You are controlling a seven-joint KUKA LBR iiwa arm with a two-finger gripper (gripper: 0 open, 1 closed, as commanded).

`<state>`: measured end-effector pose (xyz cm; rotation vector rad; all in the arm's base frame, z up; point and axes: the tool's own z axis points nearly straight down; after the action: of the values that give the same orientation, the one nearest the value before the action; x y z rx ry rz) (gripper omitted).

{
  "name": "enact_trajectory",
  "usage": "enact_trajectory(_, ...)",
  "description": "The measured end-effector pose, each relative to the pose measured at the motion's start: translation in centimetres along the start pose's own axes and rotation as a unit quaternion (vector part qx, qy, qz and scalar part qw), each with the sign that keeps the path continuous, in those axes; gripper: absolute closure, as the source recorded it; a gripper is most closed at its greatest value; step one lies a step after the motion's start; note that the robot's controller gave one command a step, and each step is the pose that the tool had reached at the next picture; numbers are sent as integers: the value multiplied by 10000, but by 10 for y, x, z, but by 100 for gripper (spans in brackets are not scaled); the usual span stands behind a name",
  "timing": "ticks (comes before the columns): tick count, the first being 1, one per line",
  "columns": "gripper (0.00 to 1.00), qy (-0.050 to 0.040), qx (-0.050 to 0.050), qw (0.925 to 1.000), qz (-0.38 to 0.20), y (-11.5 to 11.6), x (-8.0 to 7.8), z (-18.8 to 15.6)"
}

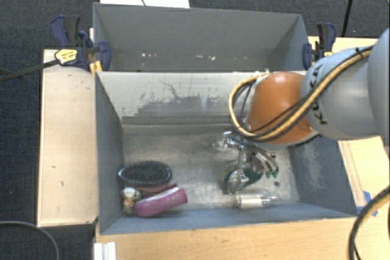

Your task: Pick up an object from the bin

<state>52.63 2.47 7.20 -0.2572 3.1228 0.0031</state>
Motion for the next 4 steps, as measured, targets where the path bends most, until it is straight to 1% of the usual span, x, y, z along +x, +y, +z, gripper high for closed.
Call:
enact_trajectory(1,0,6,31,9996,292,-101,-12,-30)
enact_trajectory(2,0,37,6,9976,697,-99,12,-29)
enact_trajectory(3,0,-209,56,9997,79,-85,36,-6)
enact_trajectory(4,0,-91,31,9999,108,-86,29,-10)
